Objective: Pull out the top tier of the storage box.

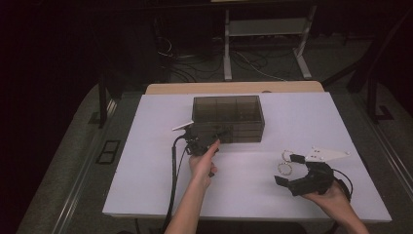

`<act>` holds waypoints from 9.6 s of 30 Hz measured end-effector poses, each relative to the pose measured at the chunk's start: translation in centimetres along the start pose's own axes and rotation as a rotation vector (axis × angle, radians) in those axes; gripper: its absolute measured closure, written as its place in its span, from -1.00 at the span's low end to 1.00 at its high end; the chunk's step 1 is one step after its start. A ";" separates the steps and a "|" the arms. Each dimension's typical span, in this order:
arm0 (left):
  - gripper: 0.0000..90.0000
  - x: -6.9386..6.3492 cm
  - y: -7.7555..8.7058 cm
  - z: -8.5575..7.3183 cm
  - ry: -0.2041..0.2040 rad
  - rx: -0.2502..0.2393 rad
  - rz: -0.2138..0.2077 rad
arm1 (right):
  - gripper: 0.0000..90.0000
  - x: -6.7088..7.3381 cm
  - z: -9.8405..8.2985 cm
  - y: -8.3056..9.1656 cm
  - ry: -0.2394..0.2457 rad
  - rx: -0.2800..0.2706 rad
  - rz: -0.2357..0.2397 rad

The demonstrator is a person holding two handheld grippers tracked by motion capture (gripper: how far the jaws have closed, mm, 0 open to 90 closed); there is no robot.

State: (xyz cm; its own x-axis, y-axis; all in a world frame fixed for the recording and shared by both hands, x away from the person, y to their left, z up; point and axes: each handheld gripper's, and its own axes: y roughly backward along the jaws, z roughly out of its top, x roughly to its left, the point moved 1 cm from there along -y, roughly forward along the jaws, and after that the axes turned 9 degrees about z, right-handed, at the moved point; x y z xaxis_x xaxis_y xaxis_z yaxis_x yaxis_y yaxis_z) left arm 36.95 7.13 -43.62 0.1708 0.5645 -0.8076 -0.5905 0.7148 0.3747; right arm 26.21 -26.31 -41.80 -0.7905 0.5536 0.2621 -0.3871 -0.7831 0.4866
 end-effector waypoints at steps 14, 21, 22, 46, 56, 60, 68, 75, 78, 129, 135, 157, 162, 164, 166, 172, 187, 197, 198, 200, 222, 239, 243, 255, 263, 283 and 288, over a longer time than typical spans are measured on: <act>0.19 0.6 -0.3 -0.3 0.090 -0.029 -0.005 | -1.00 0.0 0.0 -0.1 0.006 0.002 0.003; 0.33 0.7 -0.4 -0.3 0.098 -0.036 0.005 | -1.00 0.0 0.0 -0.1 0.006 0.004 0.005; 0.39 0.7 -0.5 -0.3 0.112 -0.044 0.009 | -1.00 0.0 0.0 -0.1 0.007 0.005 0.005; 0.72 0.5 -0.9 -0.3 0.197 -0.069 0.002 | -1.00 0.0 0.0 -0.1 0.007 0.009 0.011; 0.75 0.0 -1.0 -0.7 0.235 -0.095 0.034 | -1.00 0.1 0.0 -0.2 0.011 0.014 0.011; 0.76 -0.3 -1.0 -0.7 0.248 -0.092 0.049 | -1.00 0.1 0.0 -0.2 0.014 0.015 0.008; 0.78 -0.6 -0.9 -0.8 0.255 -0.105 0.074 | -1.00 0.1 0.0 -0.3 0.016 0.017 0.006; 0.78 -0.6 -0.9 -1.0 0.260 -0.113 0.075 | -1.00 0.0 0.0 -0.1 0.013 0.013 0.004; 0.78 -0.6 -0.6 -1.2 0.254 -0.110 0.074 | -1.00 0.0 0.0 -0.1 0.013 0.014 0.004; -0.04 -2.9 2.1 -2.3 -0.182 0.054 0.128 | -1.00 0.1 -0.1 -0.3 0.015 0.021 -0.002; -0.14 -4.4 2.6 -2.0 -0.313 0.104 0.147 | -1.00 0.1 -0.1 -0.2 0.014 0.021 -0.002; -0.21 -8.1 3.2 0.5 -0.685 0.195 0.208 | -1.00 -0.1 -0.1 0.0 0.005 0.011 -0.009; -0.22 -8.3 3.3 1.7 -0.738 0.221 0.192 | -1.00 -0.2 -0.1 0.1 0.005 0.009 -0.011; -0.22 -8.4 3.2 2.1 -0.765 0.227 0.196 | -1.00 -0.2 -0.1 0.1 0.003 0.008 -0.011; -0.22 -8.5 3.2 2.6 -0.796 0.238 0.195 | -1.00 -0.2 -0.1 0.1 0.003 0.008 -0.009; -0.23 -8.6 2.8 3.6 -0.873 0.292 0.193 | -1.00 -0.2 -0.2 0.0 0.005 0.012 -0.006; -0.21 -9.3 1.3 4.6 -1.020 0.395 0.174 | -1.00 0.0 -0.2 0.0 0.010 0.016 -0.005; -0.15 -8.5 0.4 4.8 -1.084 0.414 0.148 | -1.00 0.0 -0.2 -0.1 0.012 0.019 -0.001; -0.12 -8.4 0.3 4.8 -1.101 0.408 0.145 | -1.00 0.0 -0.2 -0.1 0.013 0.020 -0.001; -0.10 -8.4 0.1 4.7 -1.116 0.400 0.142 | -1.00 0.0 -0.2 -0.1 0.014 0.020 0.000; 0.33 -6.2 -1.4 5.9 -1.162 0.365 0.071 | -1.00 0.0 -0.2 -0.3 0.016 0.035 0.007; 0.60 -5.2 -2.1 6.0 -1.162 0.387 0.012 | -1.00 0.0 -0.3 -0.4 0.021 0.046 0.011; 0.61 -5.1 -2.1 6.1 -1.163 0.380 -0.009 | -1.00 0.0 -0.3 -0.4 0.022 0.047 0.012; 0.70 -4.9 -2.2 5.9 -1.175 0.386 -0.013 | -1.00 0.0 -0.3 -0.5 0.022 0.050 0.012; 0.71 -5.0 -2.0 5.7 -1.175 0.390 -0.010 | -1.00 0.0 -0.3 -0.5 0.024 0.051 0.011; 0.71 -5.3 -1.1 4.7 -1.162 0.395 -0.003 | -1.00 0.2 -0.3 -0.5 0.026 0.048 0.014; 0.71 -5.2 -0.9 4.5 -1.160 0.396 -0.007 | -1.00 0.2 -0.3 -0.5 0.024 0.047 0.014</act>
State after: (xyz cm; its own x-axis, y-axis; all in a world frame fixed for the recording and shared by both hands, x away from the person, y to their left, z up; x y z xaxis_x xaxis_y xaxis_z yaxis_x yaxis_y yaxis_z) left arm 40.08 5.40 -37.69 0.8936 0.4488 -0.0020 -0.3409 0.6816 0.6475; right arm 26.15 -25.89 -42.25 -0.8072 0.5349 0.2496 -0.3531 -0.7764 0.5220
